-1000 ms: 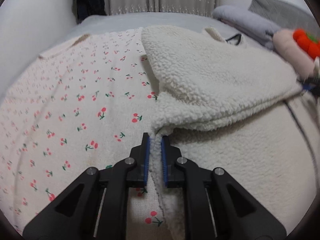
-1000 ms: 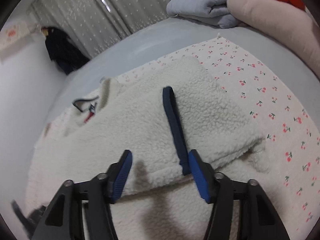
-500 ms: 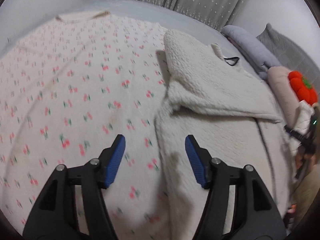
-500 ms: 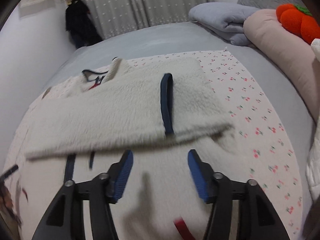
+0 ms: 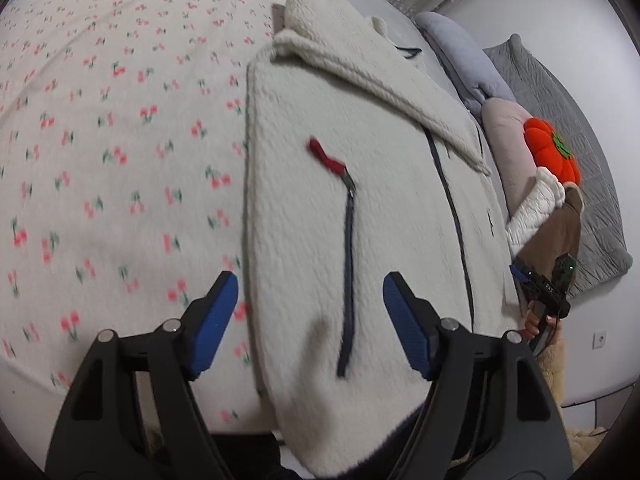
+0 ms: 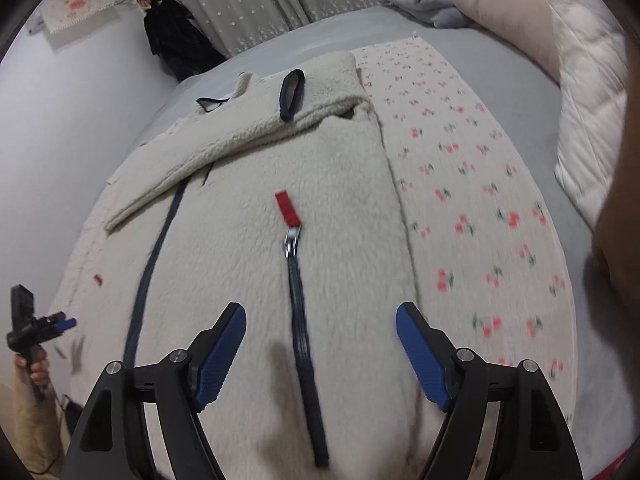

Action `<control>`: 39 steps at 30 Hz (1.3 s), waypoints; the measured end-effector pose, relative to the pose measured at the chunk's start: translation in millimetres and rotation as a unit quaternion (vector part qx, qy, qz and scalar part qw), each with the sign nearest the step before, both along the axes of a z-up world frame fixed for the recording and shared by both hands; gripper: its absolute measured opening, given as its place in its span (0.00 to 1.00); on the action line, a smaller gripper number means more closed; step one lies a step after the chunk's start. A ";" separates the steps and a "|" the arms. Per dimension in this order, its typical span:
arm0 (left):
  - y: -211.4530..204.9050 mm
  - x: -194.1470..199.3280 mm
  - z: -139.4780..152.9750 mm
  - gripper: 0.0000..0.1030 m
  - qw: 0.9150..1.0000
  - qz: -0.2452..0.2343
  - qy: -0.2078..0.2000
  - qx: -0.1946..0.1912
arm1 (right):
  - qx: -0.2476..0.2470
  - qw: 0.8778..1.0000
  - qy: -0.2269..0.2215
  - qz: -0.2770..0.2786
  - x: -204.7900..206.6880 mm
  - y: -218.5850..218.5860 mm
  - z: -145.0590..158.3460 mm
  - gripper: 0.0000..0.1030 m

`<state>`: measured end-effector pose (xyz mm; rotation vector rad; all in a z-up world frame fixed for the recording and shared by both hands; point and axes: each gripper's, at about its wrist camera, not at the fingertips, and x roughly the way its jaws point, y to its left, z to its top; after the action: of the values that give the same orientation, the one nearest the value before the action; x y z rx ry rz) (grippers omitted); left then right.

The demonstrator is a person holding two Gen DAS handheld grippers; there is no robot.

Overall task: Fold large clothes
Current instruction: 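Grasp the jacket hem with both grippers and lift it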

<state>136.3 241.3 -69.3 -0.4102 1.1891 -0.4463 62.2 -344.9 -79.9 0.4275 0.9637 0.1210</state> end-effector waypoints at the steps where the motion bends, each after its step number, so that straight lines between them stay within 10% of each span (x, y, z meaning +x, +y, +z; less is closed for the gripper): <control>1: 0.3 -6.7 -2.3 0.73 1.000 -0.001 0.005 -0.007 | 0.010 1.000 0.001 -0.002 -5.3 -3.1 -0.3 0.78; 17: -14.3 -57.6 -38.2 0.73 0.990 -0.031 0.082 -0.108 | 0.192 0.981 0.007 0.002 -76.0 -32.7 -37.4 0.78; 28: -29.5 -68.0 -44.3 0.66 0.987 -0.052 0.079 -0.131 | 0.272 0.962 0.015 0.026 -80.9 -15.6 -52.7 0.61; 39: -39.0 -72.3 -41.8 0.16 0.992 -0.040 0.061 -0.104 | 0.258 0.966 0.010 0.006 -79.5 -9.2 -46.0 0.21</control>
<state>64.0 202.3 -111.0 -0.5776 1.2844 -0.6244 -17.3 -354.2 -125.9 0.9039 0.9502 0.3837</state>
